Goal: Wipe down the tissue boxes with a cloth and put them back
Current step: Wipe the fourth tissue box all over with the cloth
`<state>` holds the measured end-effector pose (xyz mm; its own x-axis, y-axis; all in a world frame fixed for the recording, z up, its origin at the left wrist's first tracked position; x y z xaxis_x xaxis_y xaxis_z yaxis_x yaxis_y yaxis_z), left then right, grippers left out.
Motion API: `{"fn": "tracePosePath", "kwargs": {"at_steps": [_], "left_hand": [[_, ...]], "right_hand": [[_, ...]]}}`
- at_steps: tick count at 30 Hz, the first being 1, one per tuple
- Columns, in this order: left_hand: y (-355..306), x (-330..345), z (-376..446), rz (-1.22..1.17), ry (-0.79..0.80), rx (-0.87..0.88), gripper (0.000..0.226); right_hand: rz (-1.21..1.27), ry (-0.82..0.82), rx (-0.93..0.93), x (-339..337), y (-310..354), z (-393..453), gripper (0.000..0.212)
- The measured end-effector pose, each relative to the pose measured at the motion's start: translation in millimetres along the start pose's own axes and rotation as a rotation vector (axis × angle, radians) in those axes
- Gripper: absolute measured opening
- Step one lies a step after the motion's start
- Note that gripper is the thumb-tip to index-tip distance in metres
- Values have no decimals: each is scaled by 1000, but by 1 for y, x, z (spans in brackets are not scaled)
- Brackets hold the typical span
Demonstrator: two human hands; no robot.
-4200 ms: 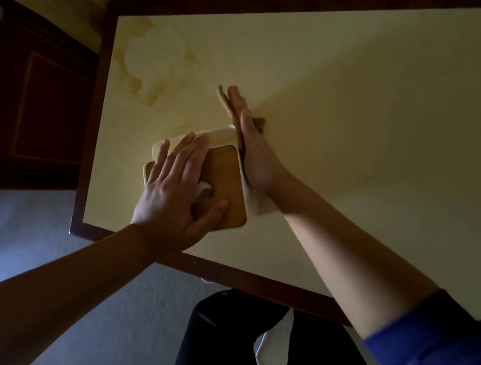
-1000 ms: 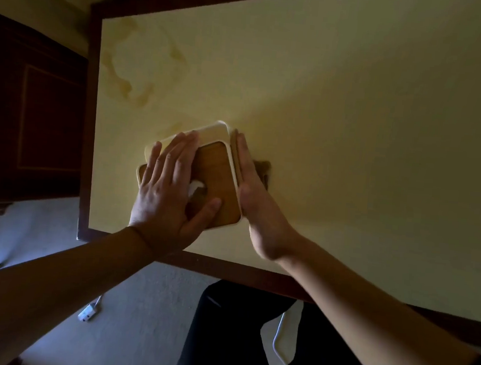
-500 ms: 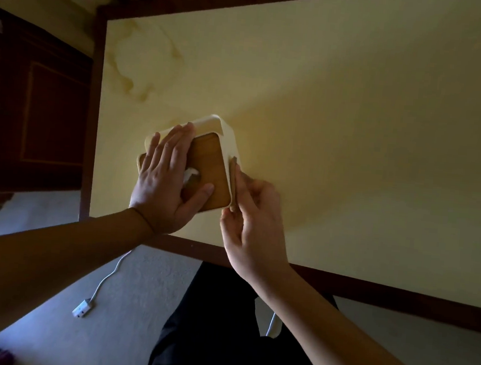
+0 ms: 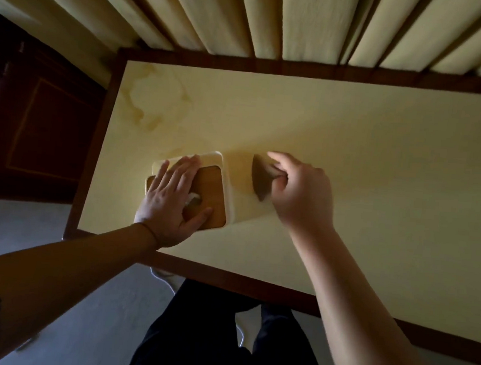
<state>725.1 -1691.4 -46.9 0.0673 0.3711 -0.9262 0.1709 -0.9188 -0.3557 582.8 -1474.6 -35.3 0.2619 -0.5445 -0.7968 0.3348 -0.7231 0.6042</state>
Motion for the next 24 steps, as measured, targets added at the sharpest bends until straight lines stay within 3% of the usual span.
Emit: {"fn": "tracePosePath", "kwargs": {"at_steps": [3, 9, 15, 17, 19, 22, 24], "left_hand": [[2, 1, -1, -9, -1, -7, 93], [2, 1, -2, -45, -14, 9, 98], [4, -2, -3, -7, 85, 30, 142], [8, -2, -3, 27, 163, 139, 145], [17, -3, 1, 82, 294, 354, 141], [33, -13, 13, 261, 450, 650, 144], [37, -26, 20, 399, 483, 732, 147]], "right_hand": [[-155, -109, -97, -9, -6, -12, 54], [-360, 204, -16, 23, -52, -80, 37], [-350, 240, -44, 19, -32, -83, 32], [-291, 259, -53, 19, -18, -70, 31], [-199, 273, -20, 23, -3, -56, 30], [-88, 293, 95, 33, 19, -41, 36], [52, 365, 189, 42, 33, -36, 35]]}}
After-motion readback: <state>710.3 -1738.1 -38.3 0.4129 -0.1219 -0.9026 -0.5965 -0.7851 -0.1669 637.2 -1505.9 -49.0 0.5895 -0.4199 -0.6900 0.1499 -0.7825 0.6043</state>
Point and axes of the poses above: each hand's wrist, its own z-axis towards the middle knuckle, its own x-axis out of the palm, y = z × x, the point moved 3 cm from there along z, towards the middle knuckle, and after that the axes turned 6 degrees about -z, right-handed, at the moved point
